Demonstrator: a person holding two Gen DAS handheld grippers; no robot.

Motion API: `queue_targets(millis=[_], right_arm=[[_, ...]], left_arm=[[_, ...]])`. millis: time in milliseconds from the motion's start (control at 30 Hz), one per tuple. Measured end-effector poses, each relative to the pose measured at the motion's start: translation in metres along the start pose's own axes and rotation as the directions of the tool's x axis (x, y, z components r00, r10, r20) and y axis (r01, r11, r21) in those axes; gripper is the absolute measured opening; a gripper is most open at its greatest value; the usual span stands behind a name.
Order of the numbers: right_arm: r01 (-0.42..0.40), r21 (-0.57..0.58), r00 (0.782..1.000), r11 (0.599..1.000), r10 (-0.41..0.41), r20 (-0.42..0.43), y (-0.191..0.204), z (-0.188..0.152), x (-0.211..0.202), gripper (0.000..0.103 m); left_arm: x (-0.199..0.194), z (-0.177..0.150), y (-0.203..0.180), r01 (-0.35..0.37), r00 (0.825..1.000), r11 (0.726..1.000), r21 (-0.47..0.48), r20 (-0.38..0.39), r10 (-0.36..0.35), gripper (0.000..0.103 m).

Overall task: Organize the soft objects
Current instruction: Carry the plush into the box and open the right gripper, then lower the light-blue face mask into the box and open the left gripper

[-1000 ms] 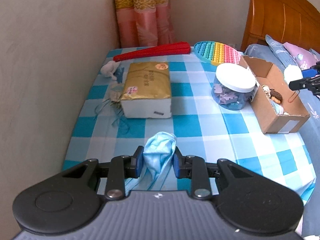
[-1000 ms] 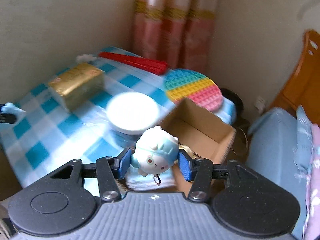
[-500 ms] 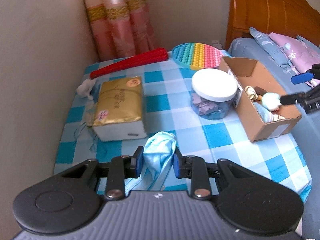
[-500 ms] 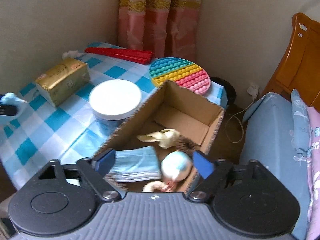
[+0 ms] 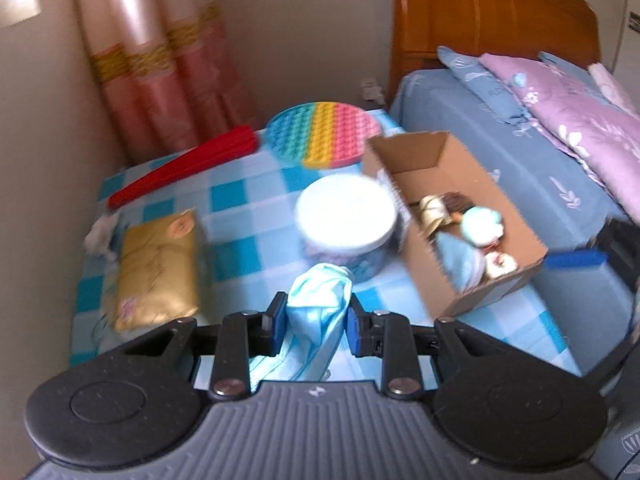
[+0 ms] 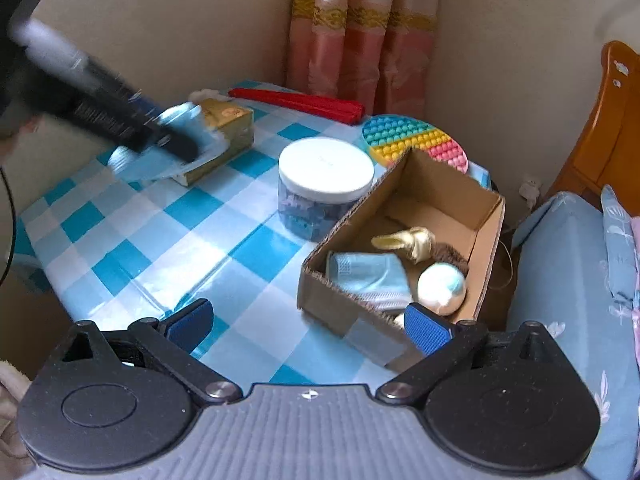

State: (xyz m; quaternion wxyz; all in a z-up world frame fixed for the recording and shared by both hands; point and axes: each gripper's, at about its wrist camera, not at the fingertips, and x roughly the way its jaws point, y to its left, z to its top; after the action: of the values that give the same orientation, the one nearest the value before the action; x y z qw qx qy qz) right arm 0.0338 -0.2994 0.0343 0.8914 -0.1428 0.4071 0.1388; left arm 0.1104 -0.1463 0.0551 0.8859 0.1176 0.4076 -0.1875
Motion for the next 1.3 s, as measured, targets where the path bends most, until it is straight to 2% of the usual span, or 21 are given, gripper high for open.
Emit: queue_targets(millis=[267, 433, 667, 767, 833, 933, 967, 1000, 1167, 1300], right_arm=[[0.025, 0.083, 0.999, 0.996, -0.027, 0.023, 0.006, -0.016, 0.001, 0.103], [0.035, 0.100, 0.999, 0.994, -0.037, 0.024, 0.002, -0.024, 0.002, 0.103], [0.061, 0.103, 0.997, 0.993, -0.065, 0.041, -0.006, -0.030, -0.001, 0.103], [0.058, 0.118, 0.997, 0.991, -0.063, 0.044, -0.012, -0.032, 0.000, 0.103], [0.058, 0.124, 0.997, 0.991, -0.064, 0.044, -0.014, -0.032, 0.001, 0.103], [0.053, 0.133, 0.997, 0.990, -0.060, 0.048, -0.016, -0.032, 0.001, 0.103], [0.050, 0.134, 0.997, 0.990, -0.057, 0.048, -0.016, -0.032, 0.001, 0.103], [0.050, 0.133, 0.997, 0.990, -0.057, 0.050, -0.015, -0.032, 0.000, 0.103], [0.048, 0.117, 0.997, 0.992, -0.055, 0.055, -0.009, -0.030, -0.003, 0.103], [0.051, 0.110, 0.997, 0.993, -0.057, 0.051, -0.002, -0.027, -0.005, 0.103]], left_arm=[[0.017, 0.046, -0.042, 0.052, 0.998, 0.995, 0.088, 0.019, -0.054, 0.028], [0.040, 0.074, -0.069, 0.084, 0.996, 0.987, 0.134, -0.010, -0.084, 0.028], [0.083, 0.115, -0.096, 0.155, 0.986, 0.980, 0.125, -0.076, -0.146, 0.028], [0.100, 0.128, -0.104, 0.155, 0.986, 0.981, 0.113, -0.084, -0.147, 0.028], [0.110, 0.134, -0.108, 0.149, 0.987, 0.983, 0.108, -0.081, -0.141, 0.033], [0.123, 0.139, -0.111, 0.130, 0.990, 0.987, 0.099, -0.061, -0.124, 0.060], [0.126, 0.139, -0.110, 0.124, 0.991, 0.988, 0.091, -0.056, -0.119, 0.075], [0.127, 0.139, -0.109, 0.123, 0.991, 0.989, 0.083, -0.053, -0.119, 0.081], [0.118, 0.132, -0.099, 0.116, 0.993, 0.990, 0.078, -0.031, -0.114, 0.084], [0.100, 0.122, -0.086, 0.131, 0.991, 0.989, 0.066, -0.014, -0.131, 0.092]])
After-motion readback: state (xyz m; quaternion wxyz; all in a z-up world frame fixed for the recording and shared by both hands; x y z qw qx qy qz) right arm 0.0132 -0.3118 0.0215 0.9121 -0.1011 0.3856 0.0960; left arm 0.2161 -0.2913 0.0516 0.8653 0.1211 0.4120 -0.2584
